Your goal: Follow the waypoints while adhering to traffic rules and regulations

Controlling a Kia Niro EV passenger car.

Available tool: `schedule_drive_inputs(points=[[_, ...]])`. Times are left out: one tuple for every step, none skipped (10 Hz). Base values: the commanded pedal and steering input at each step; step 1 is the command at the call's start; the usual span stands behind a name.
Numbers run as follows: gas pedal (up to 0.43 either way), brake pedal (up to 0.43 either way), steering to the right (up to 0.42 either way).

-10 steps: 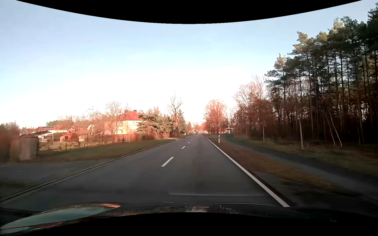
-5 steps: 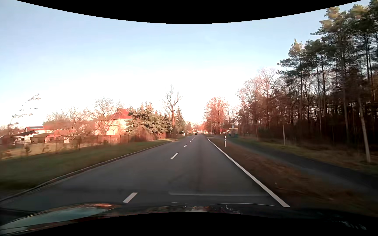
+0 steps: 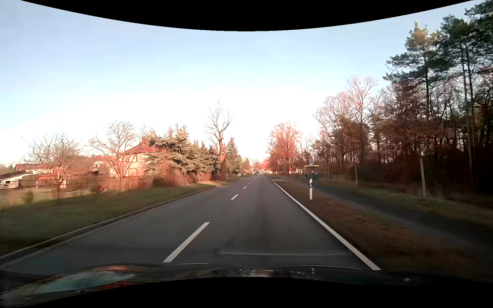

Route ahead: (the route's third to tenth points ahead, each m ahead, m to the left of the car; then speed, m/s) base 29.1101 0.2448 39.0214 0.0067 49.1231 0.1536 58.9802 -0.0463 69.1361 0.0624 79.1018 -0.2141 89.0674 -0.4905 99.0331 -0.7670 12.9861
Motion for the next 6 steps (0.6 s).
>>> schedule_drive_inputs(points=[[0.087,0.0,-0.001],[0.087,0.0,0.0],[0.087,0.0,0.0],[0.087,0.0,0.0],[0.087,0.0,0.0],[0.087,0.0,0.0]])
